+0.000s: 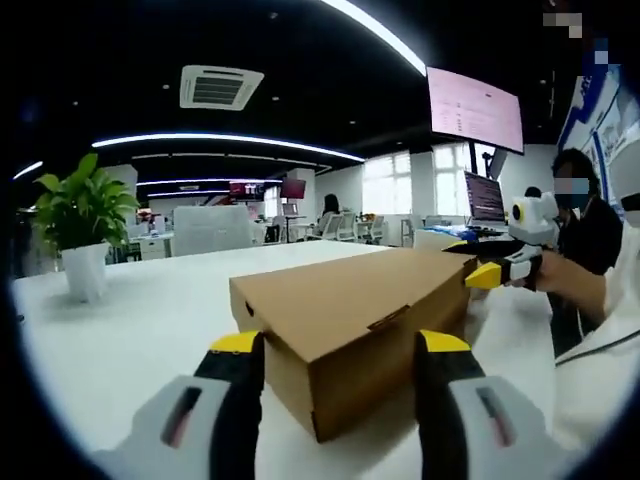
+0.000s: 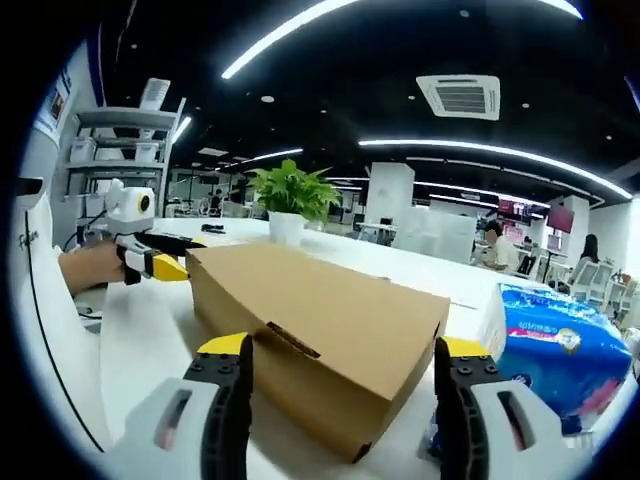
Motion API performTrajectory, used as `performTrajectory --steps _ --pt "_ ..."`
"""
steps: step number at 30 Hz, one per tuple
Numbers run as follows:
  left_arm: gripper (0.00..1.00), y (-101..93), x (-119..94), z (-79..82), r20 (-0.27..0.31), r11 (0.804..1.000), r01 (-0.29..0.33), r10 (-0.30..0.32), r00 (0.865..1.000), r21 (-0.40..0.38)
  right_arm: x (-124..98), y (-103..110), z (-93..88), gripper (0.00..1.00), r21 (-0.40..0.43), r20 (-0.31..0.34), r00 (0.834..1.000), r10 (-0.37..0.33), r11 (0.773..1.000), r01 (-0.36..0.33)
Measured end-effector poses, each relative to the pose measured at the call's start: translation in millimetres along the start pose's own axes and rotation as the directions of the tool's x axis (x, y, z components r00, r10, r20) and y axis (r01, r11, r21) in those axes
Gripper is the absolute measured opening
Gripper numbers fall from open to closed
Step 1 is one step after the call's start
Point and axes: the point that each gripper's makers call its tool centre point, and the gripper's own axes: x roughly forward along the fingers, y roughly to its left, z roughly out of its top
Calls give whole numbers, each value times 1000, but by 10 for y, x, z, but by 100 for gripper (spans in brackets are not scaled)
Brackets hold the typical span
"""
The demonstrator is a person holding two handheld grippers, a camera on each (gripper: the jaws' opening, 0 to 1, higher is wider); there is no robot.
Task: Operate the shoe box by opening the lid, removing the specified soft item, and placing it in the target area until the item is outside and the box remains undamaged.
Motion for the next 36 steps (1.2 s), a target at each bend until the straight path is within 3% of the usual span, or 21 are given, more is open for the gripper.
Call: performTrajectory --steps 3,11,17,24,28,32,36 --pt "61 7 -42 116 33 1000 -7 6 999 9 -30 -13 125 76 14 46 999 5 1000 -6" --pt "60 -31 -52 270 25 998 28 -30 999 53 -69 -48 343 69 45 91 995 31 998 -35" --pt "61 -74 -81 410 38 996 43 -46 998 82 -133 -172 464 69 29 127 992 10 999 -14" --pt "58 106 -161 597 57 992 -17 10 998 126 -207 -312 569 63 -16 156 988 -4 1000 6" --pt "49 244 -236 662 40 980 -92 86 995 178 -232 -258 682 60 -20 179 982 68 998 -65" --pt "56 233 -323 790 86 991 -75 66 994 113 -236 -205 784 62 -25 193 976 101 995 -98" --pt "50 265 -375 809 100 992 -83 73 992 100 -219 -218 838 63 -15 211 974 85 996 -84"
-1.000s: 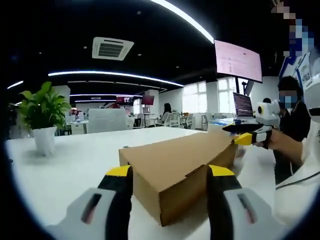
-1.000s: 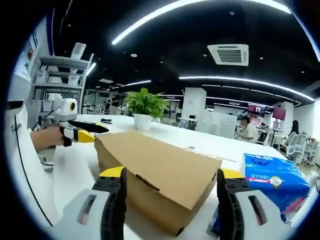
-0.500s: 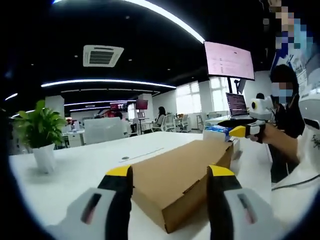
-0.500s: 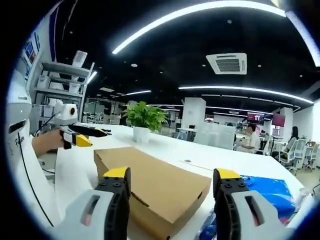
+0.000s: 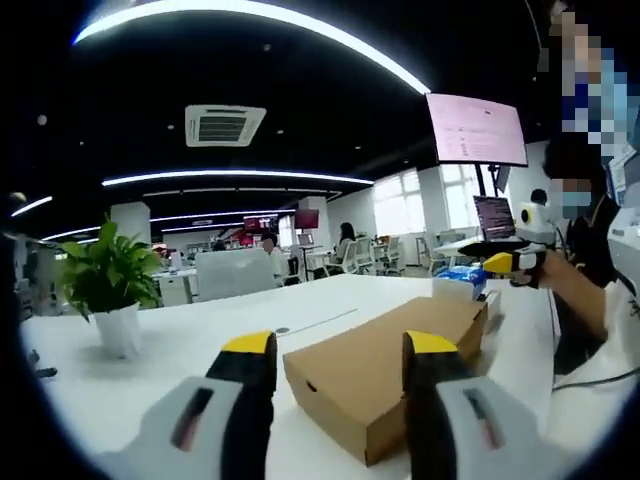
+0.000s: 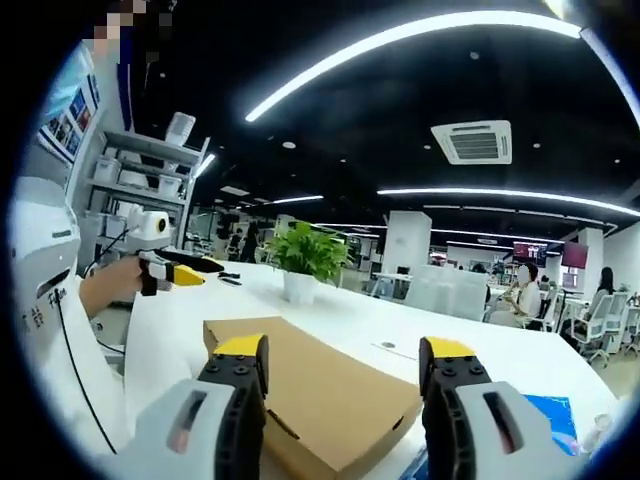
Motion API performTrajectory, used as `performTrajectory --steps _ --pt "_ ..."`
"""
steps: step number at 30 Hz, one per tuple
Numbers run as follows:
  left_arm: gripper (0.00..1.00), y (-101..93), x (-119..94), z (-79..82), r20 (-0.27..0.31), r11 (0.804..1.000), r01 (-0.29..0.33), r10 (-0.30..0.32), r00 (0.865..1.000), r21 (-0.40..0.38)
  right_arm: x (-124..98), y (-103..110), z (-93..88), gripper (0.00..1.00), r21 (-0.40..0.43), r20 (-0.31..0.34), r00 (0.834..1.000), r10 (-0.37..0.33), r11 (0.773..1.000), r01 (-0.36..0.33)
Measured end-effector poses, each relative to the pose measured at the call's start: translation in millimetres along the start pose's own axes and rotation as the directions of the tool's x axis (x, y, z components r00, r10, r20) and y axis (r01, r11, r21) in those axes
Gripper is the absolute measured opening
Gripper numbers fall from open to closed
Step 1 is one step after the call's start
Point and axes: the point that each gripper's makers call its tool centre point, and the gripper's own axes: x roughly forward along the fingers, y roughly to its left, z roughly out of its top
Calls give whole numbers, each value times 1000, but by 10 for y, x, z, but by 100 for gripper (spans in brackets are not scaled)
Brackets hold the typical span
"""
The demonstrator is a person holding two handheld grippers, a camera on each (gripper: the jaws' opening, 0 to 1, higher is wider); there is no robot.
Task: Operate the shoe box by opening the lid, removing the specified soft item, and placing it in the target area until the item is outside and the box remains undamaged.
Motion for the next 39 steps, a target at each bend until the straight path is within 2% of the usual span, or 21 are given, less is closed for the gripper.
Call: performTrajectory --steps 3,8,20,39 --pt "55 27 -15 -10 1 1000 -11 11 1000 -1 11 -28 15 64 -4 8 1000 -28 1000 28" --pt "53 111 -56 -53 -19 999 -40 41 999 36 28 -56 -21 59 -17 7 998 -54 998 55" --pt "52 170 -105 72 23 999 -39 39 999 -1 29 -52 -83 55 -38 -16 998 -61 997 61" --pt "51 203 -97 20 5 999 -48 48 999 26 58 -7 -144 53 -63 -33 998 -58 996 56"
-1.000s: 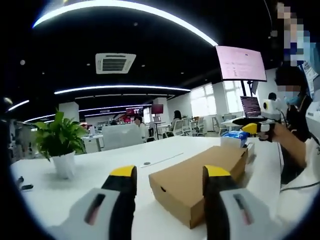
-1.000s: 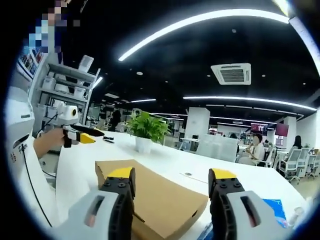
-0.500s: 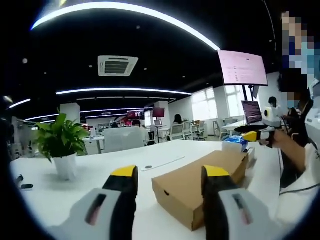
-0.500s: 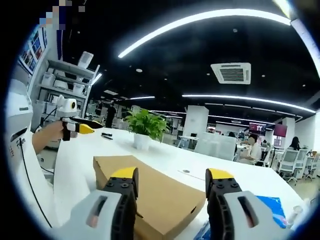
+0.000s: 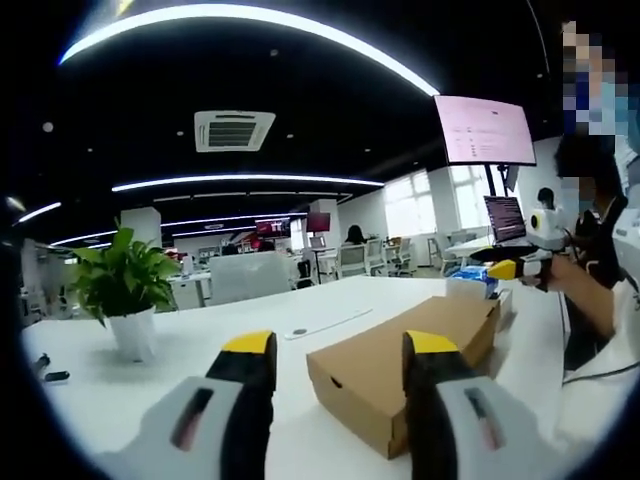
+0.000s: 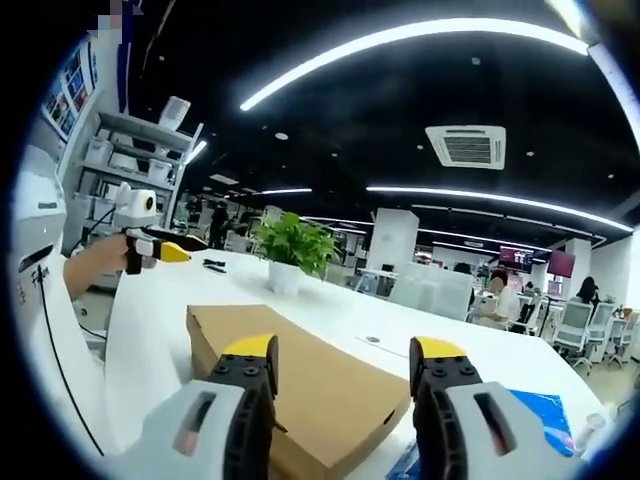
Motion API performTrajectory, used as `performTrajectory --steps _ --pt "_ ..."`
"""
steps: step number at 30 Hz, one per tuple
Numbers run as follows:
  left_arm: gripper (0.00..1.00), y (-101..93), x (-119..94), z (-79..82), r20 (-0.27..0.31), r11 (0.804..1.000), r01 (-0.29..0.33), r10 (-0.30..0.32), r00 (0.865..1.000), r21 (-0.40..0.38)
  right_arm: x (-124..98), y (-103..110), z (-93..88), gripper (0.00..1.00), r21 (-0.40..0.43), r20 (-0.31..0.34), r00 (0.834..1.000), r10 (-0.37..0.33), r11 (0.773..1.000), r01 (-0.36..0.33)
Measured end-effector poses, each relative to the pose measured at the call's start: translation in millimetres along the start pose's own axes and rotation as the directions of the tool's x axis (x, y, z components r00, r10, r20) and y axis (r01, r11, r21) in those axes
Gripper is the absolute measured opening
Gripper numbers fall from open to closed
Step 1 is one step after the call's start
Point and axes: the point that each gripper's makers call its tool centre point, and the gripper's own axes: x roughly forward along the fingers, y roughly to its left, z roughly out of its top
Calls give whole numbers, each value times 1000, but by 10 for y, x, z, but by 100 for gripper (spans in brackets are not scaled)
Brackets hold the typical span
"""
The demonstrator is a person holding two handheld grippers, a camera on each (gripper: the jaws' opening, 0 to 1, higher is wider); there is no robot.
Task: Operate the shoe box by opening the lid, removing the specified soft item, and placing it in the target area until the item is outside and the box remains undamaged.
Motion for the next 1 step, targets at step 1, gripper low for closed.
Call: performTrajectory --steps 1 --pt "51 -1 0 -1 0 1000 1 -1 1000 0 1 0 -5 53 -2 -2 1000 -1 1000 1"
